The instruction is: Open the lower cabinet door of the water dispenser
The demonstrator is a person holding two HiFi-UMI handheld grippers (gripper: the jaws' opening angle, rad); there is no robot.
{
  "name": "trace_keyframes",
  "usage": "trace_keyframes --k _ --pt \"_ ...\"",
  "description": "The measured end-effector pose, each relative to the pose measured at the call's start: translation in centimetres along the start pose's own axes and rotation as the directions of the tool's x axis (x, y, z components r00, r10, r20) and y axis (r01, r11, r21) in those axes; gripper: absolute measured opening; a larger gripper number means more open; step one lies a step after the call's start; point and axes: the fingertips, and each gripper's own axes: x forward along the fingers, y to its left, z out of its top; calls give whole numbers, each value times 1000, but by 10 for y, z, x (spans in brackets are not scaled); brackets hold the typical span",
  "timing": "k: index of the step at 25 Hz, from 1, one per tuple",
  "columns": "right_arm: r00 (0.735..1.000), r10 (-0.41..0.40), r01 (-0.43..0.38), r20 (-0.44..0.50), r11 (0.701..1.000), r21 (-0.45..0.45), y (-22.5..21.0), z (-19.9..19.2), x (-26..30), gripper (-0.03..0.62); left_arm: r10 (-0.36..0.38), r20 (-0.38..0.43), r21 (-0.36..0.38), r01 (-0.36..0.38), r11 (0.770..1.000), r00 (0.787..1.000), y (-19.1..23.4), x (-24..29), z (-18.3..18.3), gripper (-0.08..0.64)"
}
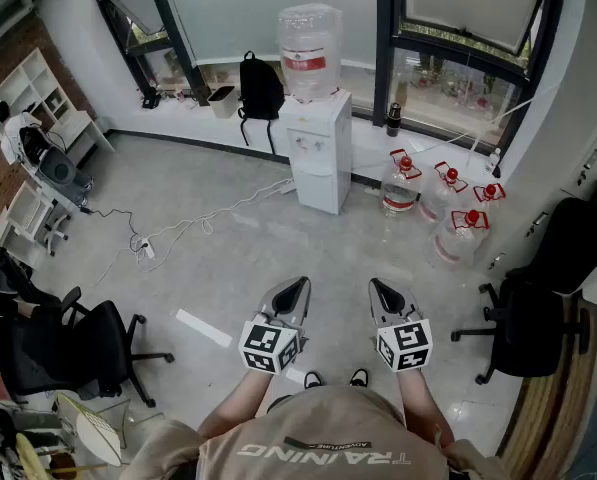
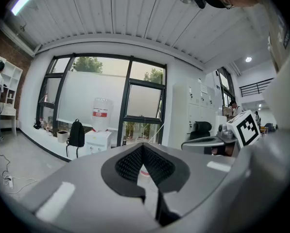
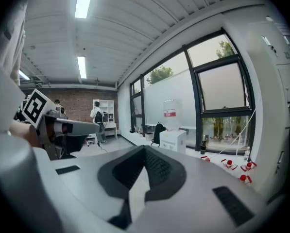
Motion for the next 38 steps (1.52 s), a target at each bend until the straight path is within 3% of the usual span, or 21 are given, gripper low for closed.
trace_keyframes --k 6,10,17,23,29,35,38 --pt "999 12 -12 -36 1000 -2 19 -6 1 11 -2 -24 9 2 1000 1000 5 -14 -4 8" --pt "999 14 -14 -41 1000 -5 26 -3 7 11 8 2 0 -8 1000 1000 17 -21 1 8" --pt "997 -68 68 -33 997 27 25 -5 24 11 -24 -24 -12 24 1000 999 41 -19 -6 8" --pt "990 -92 96 -102 995 32 36 -30 37 11 -26 -59 -41 24 999 998 74 -13 -28 8" --pt "984 -93 102 -155 994 48 15 -44 62 11 -45 -86 -63 40 997 995 90 14 -35 8" --pt "991 -45 43 -125 999 -21 -21 -29 112 11 1 -71 -50 -4 999 997 116 62 -26 8" --pt "993 -32 28 -117 999 -33 -44 -22 129 11 -11 -82 -42 7 999 997 116 93 -19 8"
